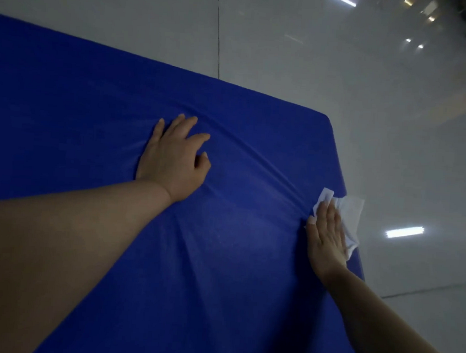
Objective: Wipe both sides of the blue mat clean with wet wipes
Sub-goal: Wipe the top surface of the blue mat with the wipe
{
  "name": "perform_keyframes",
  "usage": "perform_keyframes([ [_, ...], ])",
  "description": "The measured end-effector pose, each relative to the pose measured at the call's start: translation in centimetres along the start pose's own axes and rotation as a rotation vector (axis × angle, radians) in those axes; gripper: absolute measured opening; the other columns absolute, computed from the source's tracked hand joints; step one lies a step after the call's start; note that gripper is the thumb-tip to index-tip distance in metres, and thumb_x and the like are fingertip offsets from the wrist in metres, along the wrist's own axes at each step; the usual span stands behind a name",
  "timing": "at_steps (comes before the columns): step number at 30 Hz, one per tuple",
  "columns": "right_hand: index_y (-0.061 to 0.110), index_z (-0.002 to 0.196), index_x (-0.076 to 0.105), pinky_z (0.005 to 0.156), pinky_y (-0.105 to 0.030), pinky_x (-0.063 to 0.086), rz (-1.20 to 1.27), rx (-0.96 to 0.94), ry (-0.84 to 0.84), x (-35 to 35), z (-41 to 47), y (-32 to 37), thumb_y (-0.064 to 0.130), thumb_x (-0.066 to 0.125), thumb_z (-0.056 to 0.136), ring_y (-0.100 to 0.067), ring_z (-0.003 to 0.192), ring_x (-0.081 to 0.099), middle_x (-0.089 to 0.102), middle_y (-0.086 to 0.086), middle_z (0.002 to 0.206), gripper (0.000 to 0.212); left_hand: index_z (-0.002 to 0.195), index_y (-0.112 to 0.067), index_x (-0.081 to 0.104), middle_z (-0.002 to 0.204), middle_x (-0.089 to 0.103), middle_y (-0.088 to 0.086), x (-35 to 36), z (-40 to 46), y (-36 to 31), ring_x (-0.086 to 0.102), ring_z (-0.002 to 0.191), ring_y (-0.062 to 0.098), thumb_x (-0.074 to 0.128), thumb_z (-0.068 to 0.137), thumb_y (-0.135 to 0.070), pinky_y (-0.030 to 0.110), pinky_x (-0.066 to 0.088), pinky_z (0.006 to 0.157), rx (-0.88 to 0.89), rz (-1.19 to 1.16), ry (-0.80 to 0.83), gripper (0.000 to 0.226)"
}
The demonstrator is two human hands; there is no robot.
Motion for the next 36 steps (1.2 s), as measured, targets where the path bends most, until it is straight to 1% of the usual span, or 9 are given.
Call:
perform_keyframes([
  [4, 0.021, 0.15, -0.016, 0.114, -0.025, -0.014, -0.025, 0.035, 0.004, 0.0, 0.4, -0.2, 0.037, 0.011, 0.103, -0.007, 0.143, -0.019, -0.022, 0.007, 0.157, 0.056, 0.142, -0.018, 0.047, 0.159, 0.021, 0.009, -0.1, -6.0, -1.5, 0.01, 0.148, 0.023, 0.047, 0.096, -0.025, 0.043, -0.001, 0.119, 0.06, 0.009, 0.072, 0.046],
  [7, 0.02, 0.15, -0.014, 0.117, -0.029, -0.011, -0.066, 0.063, -0.003, -0.1, 0.4, -0.2, 0.04, 0.011, 0.102, -0.01, 0.144, -0.016, -0.02, 0.005, 0.158, 0.058, 0.133, -0.018, 0.057, 0.153, 0.034, 0.014, 1.3, -16.0, -4.5, 0.027, 0.141, 0.028, 0.039, 0.088, -0.031, 0.052, 0.017, 0.115, 0.158, 0.087, 0.142, 0.05],
  [9, 0.02, 0.151, -0.013, 0.117, -0.03, -0.01, -0.057, 0.077, 0.0, -0.2, 0.3, 0.1, 0.04, 0.012, 0.102, -0.012, 0.145, -0.015, -0.019, 0.004, 0.158, 0.058, 0.134, -0.019, 0.057, 0.152, 0.035, 0.014, 2.5, -20.0, -5.3, 0.03, 0.139, 0.028, 0.034, 0.087, -0.035, 0.054, 0.021, 0.109, 0.22, 0.139, 0.201, 0.054],
  [23, 0.025, 0.152, -0.009, 0.119, -0.038, -0.003, -0.048, 0.324, -0.095, 1.8, -12.3, -9.4, 0.039, 0.01, 0.102, -0.019, 0.147, -0.007, -0.014, 0.005, 0.159, 0.055, 0.138, -0.019, 0.052, 0.152, 0.035, 0.014, 3.0, -19.9, -4.8, 0.032, 0.141, 0.03, 0.025, 0.091, -0.036, 0.048, 0.01, 0.113, 0.216, 0.197, 0.206, 0.056],
  [27, 0.023, 0.152, -0.009, 0.118, -0.039, -0.001, -0.017, 0.442, -0.098, 2.9, -16.0, -10.9, 0.04, 0.009, 0.102, -0.02, 0.147, -0.005, -0.012, 0.003, 0.16, 0.056, 0.148, -0.024, 0.036, 0.16, 0.015, 0.01, 2.6, -20.0, -5.0, 0.011, 0.148, 0.025, 0.018, 0.095, -0.038, 0.046, -0.002, 0.117, 0.209, 0.172, 0.208, 0.058],
  [29, 0.018, 0.152, -0.008, 0.118, -0.036, -0.003, 0.005, 0.489, -0.13, 3.6, -18.0, -11.2, 0.037, 0.008, 0.102, -0.018, 0.147, -0.005, -0.011, 0.001, 0.16, 0.056, 0.151, -0.025, 0.028, 0.162, 0.006, 0.008, 2.4, -20.1, -4.9, 0.002, 0.149, 0.022, 0.024, 0.098, -0.035, 0.043, -0.007, 0.117, 0.211, 0.146, 0.194, 0.055],
  [32, 0.011, 0.152, -0.005, 0.118, -0.033, -0.005, 0.037, 0.586, -0.217, 4.4, -20.9, -11.2, 0.031, 0.01, 0.103, -0.017, 0.147, -0.006, -0.008, -0.004, 0.16, 0.055, 0.148, -0.019, 0.036, 0.161, 0.013, 0.01, 1.7, -20.4, -4.9, 0.007, 0.149, 0.024, 0.036, 0.098, -0.027, 0.04, -0.005, 0.118, 0.239, 0.066, 0.168, 0.051],
  [34, 0.013, 0.152, -0.006, 0.118, -0.034, -0.006, 0.025, 0.498, -0.205, 5.3, -21.9, -9.7, 0.029, 0.012, 0.103, -0.017, 0.147, -0.009, -0.013, -0.001, 0.159, 0.055, 0.146, -0.017, 0.04, 0.16, 0.017, 0.012, 1.6, -21.4, -4.9, 0.011, 0.148, 0.025, 0.041, 0.097, -0.023, 0.039, -0.004, 0.118, 0.272, 0.049, 0.177, 0.049],
  [36, 0.022, 0.149, -0.011, 0.117, -0.03, -0.01, -0.005, 0.248, -0.154, 6.4, -22.9, -7.5, 0.03, 0.014, 0.103, -0.011, 0.145, -0.015, -0.02, 0.008, 0.154, 0.053, 0.146, -0.018, 0.041, 0.159, 0.018, 0.012, 1.5, -23.7, -4.8, 0.012, 0.148, 0.026, 0.042, 0.096, -0.025, 0.041, -0.005, 0.118, 0.306, 0.097, 0.202, 0.051],
])
Point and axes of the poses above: each hand's wrist, its own z-axis towards the middle knuckle, its own x-axis out of the palm, y = z × x, the point moved 8 cm from there along z, towards the middle knuckle
